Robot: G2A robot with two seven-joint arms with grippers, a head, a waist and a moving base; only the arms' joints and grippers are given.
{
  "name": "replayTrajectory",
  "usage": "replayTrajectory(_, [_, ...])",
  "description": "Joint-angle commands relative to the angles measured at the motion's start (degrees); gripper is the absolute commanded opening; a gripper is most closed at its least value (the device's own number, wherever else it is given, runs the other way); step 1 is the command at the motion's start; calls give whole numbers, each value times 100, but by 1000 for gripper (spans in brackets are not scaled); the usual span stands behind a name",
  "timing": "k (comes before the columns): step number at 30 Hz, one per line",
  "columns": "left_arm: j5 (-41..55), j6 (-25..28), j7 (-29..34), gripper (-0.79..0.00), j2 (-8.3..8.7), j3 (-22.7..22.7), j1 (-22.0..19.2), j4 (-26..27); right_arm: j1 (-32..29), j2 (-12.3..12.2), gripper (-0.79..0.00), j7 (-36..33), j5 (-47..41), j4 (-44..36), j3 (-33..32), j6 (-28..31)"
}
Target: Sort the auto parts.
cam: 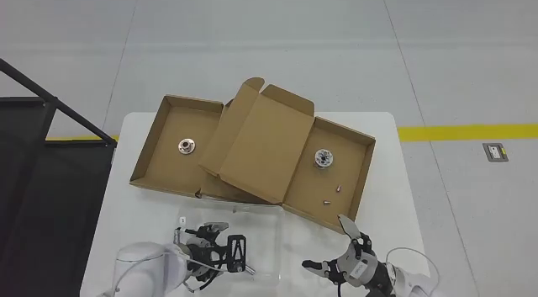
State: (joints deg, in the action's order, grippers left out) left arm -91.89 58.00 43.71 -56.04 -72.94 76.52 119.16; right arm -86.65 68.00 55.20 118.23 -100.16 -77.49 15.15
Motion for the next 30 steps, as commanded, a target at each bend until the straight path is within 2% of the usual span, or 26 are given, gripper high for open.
replayTrajectory(1, [0, 0, 0, 0, 0, 1, 0, 0, 0, 0, 0, 0, 0, 0, 0, 0])
replayTrajectory(8, [-352, -179, -98, 0, 11, 94, 47, -164, 0, 0, 0, 0, 0, 0, 0, 0])
replayTrajectory(9, [-435, -176, -82, -25, 12, 137, 40, -180, 0, 0, 0, 0, 0, 0, 0, 0])
replayTrajectory(10, [-490, -144, -82, -142, 13, 179, 27, -209, 0, 0, 0, 0, 0, 0, 0, 0])
replayTrajectory(11, [-534, -131, -85, -212, 14, 204, 6, -241, 0, 0, 0, 0, 0, 0, 0, 0])
replayTrajectory(13, [-608, -33, -84, -256, 17, 259, -40, -327, 0, 0, 0, 0, 0, 0, 0, 0])
replayTrajectory(19, [-856, 0, -116, -259, 78, 623, -221, -629, 0, 0, 0, 0, 0, 0, 0, 0])
replayTrajectory(22, [-931, 0, -81, -317, 127, 869, -373, -824, 0, 0, 0, 0, 0, 0, 0, 0])
replayTrajectory(27, [-936, 0, -47, -311, 192, 1258, -667, -1138, 0, 0, 0, 0, 0, 0, 0, 0])
replayTrajectory(30, [-889, 0, -57, -280, 201, 1449, -887, -1376, 0, 0, 0, 0, 0, 0, 0, 0])
